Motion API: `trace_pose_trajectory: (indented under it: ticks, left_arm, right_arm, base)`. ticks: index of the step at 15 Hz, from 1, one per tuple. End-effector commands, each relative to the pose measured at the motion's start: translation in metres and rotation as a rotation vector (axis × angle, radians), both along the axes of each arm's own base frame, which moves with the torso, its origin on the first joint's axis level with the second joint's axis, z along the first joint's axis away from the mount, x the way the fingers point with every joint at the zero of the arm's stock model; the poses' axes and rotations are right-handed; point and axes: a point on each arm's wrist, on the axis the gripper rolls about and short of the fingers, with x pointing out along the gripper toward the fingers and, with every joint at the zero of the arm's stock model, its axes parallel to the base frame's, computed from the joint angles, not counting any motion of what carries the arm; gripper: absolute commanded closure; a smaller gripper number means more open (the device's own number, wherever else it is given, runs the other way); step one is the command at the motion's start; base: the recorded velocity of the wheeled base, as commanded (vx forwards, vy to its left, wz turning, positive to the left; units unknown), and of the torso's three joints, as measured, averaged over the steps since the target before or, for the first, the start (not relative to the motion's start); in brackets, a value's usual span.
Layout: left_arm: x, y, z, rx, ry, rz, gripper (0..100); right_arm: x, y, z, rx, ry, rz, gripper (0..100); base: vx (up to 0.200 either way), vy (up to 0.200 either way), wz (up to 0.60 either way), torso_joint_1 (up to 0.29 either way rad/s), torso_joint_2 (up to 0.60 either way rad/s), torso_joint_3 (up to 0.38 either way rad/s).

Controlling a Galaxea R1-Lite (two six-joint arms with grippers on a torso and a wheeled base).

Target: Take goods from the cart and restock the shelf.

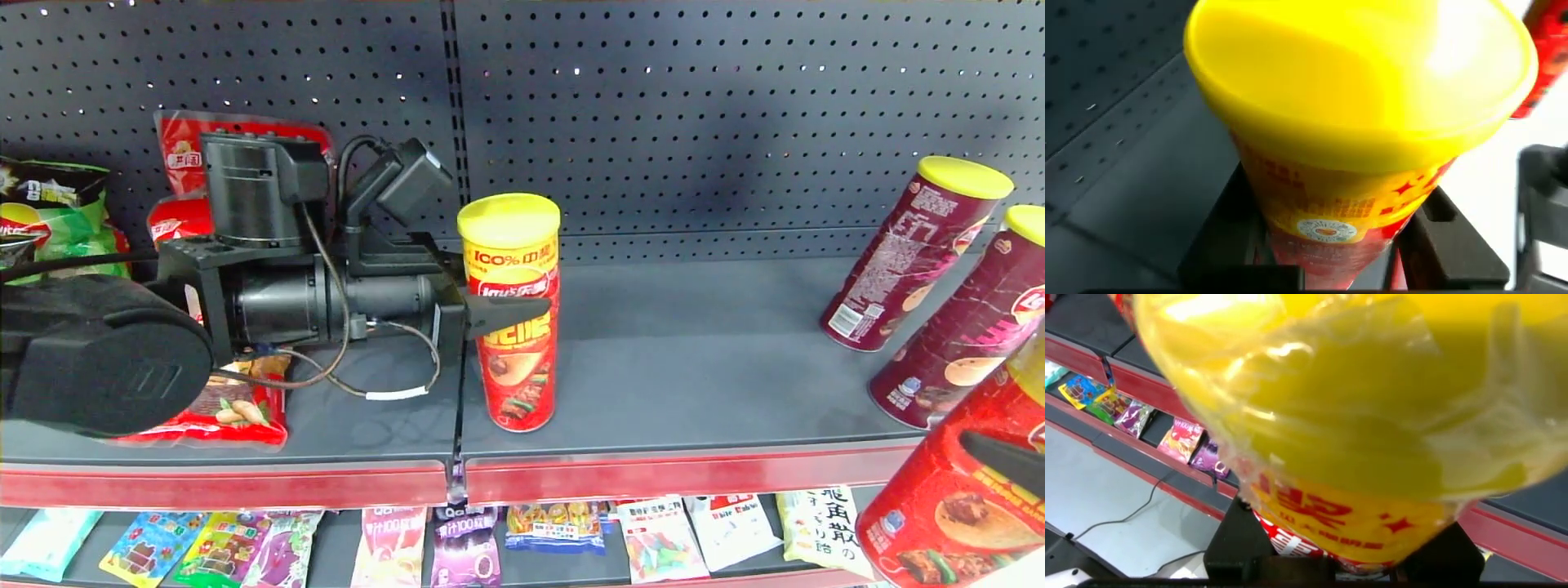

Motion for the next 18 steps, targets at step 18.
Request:
trace_pose_trajectory:
  ticks: [18]
  left_arm:
    - [-0.022, 0.0, -0.011, 0.026, 0.045, -0.037, 100]
  right_arm:
    - [0.011, 0.002, 0.008, -0.002, 0.01, 0.005, 100]
  base:
    - [0.0, 0.0, 0.0, 0.0, 0.0, 0.0]
